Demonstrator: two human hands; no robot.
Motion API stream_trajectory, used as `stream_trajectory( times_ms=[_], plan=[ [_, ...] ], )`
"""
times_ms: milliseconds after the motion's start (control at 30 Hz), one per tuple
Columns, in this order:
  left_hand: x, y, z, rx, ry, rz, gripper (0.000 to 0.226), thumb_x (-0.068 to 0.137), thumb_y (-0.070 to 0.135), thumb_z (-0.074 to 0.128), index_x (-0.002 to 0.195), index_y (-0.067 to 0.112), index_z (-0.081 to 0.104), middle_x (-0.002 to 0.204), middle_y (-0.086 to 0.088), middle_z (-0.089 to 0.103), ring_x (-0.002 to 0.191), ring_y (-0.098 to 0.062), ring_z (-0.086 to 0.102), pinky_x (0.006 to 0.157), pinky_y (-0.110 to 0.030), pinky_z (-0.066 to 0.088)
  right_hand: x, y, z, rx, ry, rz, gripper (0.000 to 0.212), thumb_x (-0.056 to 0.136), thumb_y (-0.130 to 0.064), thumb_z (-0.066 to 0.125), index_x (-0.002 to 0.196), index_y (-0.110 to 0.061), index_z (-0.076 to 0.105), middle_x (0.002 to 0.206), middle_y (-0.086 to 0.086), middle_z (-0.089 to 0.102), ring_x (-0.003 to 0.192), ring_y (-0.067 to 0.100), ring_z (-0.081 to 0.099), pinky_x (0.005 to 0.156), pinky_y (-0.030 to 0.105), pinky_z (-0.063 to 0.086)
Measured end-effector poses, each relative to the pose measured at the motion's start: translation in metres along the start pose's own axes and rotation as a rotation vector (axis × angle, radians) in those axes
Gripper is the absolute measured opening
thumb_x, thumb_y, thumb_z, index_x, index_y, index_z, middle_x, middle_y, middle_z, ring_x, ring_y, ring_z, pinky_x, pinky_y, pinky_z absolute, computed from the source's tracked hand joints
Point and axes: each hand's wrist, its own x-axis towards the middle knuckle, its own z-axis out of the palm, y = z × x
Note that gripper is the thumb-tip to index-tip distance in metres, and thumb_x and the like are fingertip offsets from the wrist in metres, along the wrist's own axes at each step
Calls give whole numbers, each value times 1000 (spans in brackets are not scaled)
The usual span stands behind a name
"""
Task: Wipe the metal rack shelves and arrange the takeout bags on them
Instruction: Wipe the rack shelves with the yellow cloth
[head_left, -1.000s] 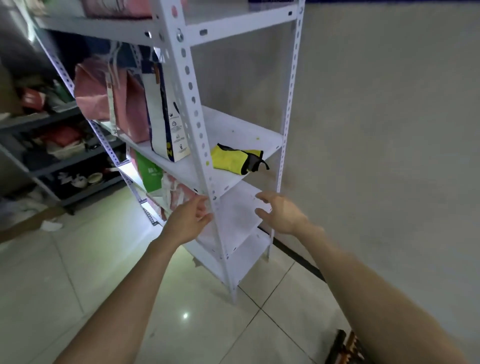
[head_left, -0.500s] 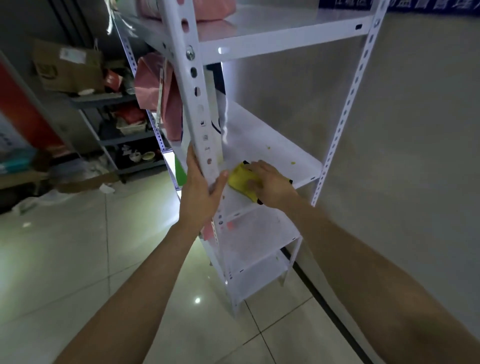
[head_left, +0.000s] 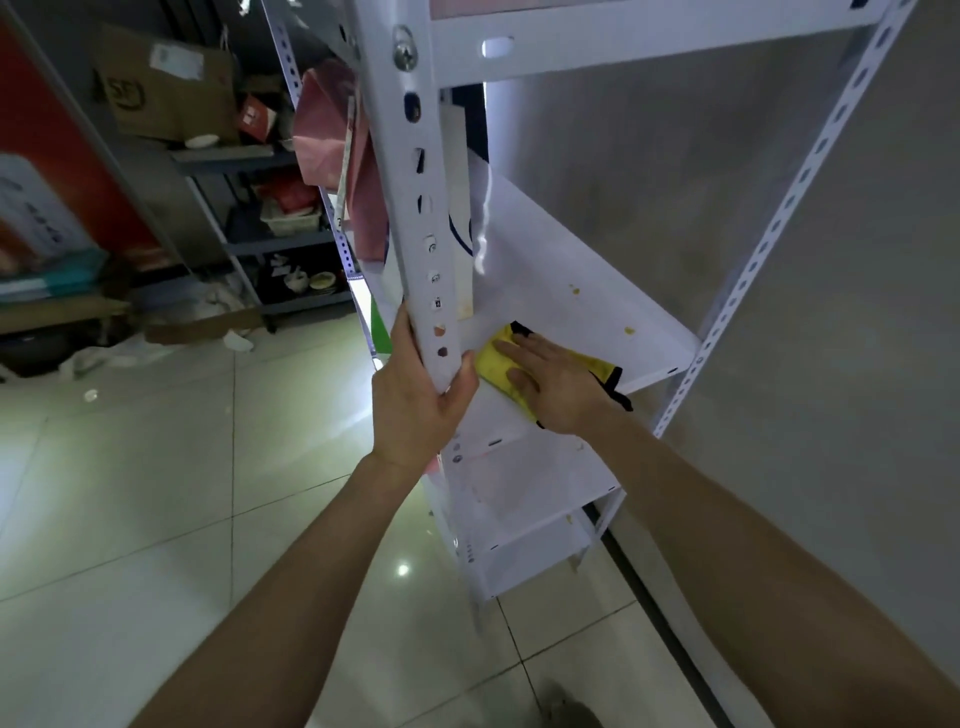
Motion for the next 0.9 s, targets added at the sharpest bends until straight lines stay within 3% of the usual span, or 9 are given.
stream_trajectory(
  times_ms=[133, 233, 333, 467, 567, 633, 767, 900],
  plan=[
    [-2, 0, 1, 58, 30, 0, 79, 96, 55, 61, 147, -3, 44, 104, -5, 74, 79, -28, 74, 67, -42, 62, 30, -7, 2, -15, -38, -85, 49, 115, -29, 38, 164, -22, 36, 172, 8, 29, 160, 25, 23, 130, 36, 16],
    [-3, -2, -1, 173, 75, 11, 94, 100, 75, 46, 137, -11, 56, 114, -9, 71, 85, -28, 72, 69, -34, 55, 55, -22, 7, -28, -100, -184, 50, 116, -28, 36, 165, -22, 33, 173, 7, 26, 161, 23, 21, 130, 32, 12],
    [-4, 0, -2, 320, 127, 54, 99, 102, 79, 35, 124, -12, 67, 118, -16, 68, 88, -26, 66, 68, -28, 41, 65, -26, 7, 27, -121, -304, 47, 114, -25, 42, 161, -22, 43, 170, 6, 33, 159, 24, 26, 129, 36, 19],
    [-10, 9, -4, 410, 238, 51, 85, 105, 73, 40, 114, -6, 69, 99, -10, 70, 78, -22, 63, 65, -24, 37, 49, -6, 0, 50, -172, -507, 45, 112, -22, 47, 156, -25, 50, 167, 2, 40, 156, 21, 33, 126, 35, 29],
    [-13, 13, 0, 450, 333, 0, 69, 105, 67, 49, 119, 1, 61, 85, 4, 59, 67, -20, 56, 60, -22, 32, 38, 23, -7, 79, -201, -618, 43, 111, -21, 51, 153, -25, 55, 162, 2, 47, 150, 22, 42, 124, 36, 33],
    [-16, 13, 3, 474, 382, -36, 55, 103, 62, 53, 126, 13, 49, 84, 11, 51, 58, -20, 55, 55, -27, 38, 33, 44, -16, 117, -234, -606, 42, 111, -21, 52, 153, -27, 56, 162, 0, 47, 150, 19, 41, 125, 33, 31],
    [-17, 7, 5, 472, 422, -80, 60, 102, 76, 41, 123, 20, 41, 77, 10, 50, 52, -20, 51, 48, -35, 50, 49, 57, -26, 182, -208, -471, 45, 111, -19, 51, 156, -23, 51, 164, 1, 44, 153, 20, 38, 123, 21, 22],
    [-19, 8, 11, 493, 502, -93, 57, 104, 72, 39, 123, 19, 43, 74, 11, 43, 52, -18, 42, 48, -31, 41, 54, -8, 2, 155, -155, -438, 50, 108, -14, 50, 157, -19, 48, 162, 8, 46, 152, 27, 38, 125, 35, 25]
  ],
)
